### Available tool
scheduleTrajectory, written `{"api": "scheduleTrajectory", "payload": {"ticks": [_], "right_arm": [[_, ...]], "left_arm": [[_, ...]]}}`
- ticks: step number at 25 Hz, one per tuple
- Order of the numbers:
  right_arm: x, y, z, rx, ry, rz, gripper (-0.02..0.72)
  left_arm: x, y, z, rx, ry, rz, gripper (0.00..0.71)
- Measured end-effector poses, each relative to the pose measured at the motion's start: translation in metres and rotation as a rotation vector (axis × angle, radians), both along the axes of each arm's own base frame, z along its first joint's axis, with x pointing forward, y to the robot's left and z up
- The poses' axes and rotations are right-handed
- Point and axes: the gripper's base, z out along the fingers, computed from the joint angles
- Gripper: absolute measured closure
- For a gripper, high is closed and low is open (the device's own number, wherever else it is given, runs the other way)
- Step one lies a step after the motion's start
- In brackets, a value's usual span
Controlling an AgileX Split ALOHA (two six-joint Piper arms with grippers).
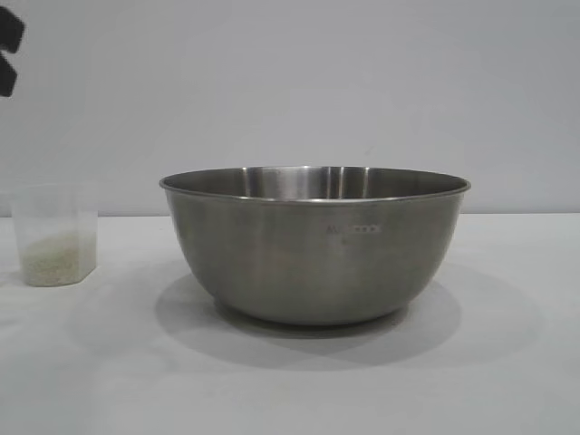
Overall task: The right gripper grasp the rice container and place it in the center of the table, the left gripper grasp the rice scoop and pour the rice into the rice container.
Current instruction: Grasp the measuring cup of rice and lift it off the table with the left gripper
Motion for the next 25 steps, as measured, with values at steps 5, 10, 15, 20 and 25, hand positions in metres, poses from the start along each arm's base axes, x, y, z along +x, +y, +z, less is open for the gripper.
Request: {"api": "scheduleTrajectory", "payload": {"ticks": [5, 10, 15, 20, 25], "right_arm": [[0.0, 0.0, 0.0, 0.0, 0.0, 0.0, 0.371], [0.0, 0.0, 0.0, 0.0, 0.0, 0.0, 0.371], [0.0, 0.0, 0.0, 0.0, 0.0, 0.0, 0.371], [0.0, 0.0, 0.0, 0.0, 0.0, 0.0, 0.371], [0.0, 0.0, 0.0, 0.0, 0.0, 0.0, 0.371]], "left_arm": [[0.008, -0.004, -0.023, 0.045, -0.015, -0.032, 0.501], [0.01, -0.006, -0.054, 0.025, 0.069, -0.04, 0.501], [0.003, -0.004, -0.063, 0.009, 0.116, -0.03, 0.501], [0.002, -0.004, -0.065, 0.01, 0.126, -0.028, 0.501], [0.001, 0.002, -0.074, 0.013, 0.163, 0.036, 0.501]]}}
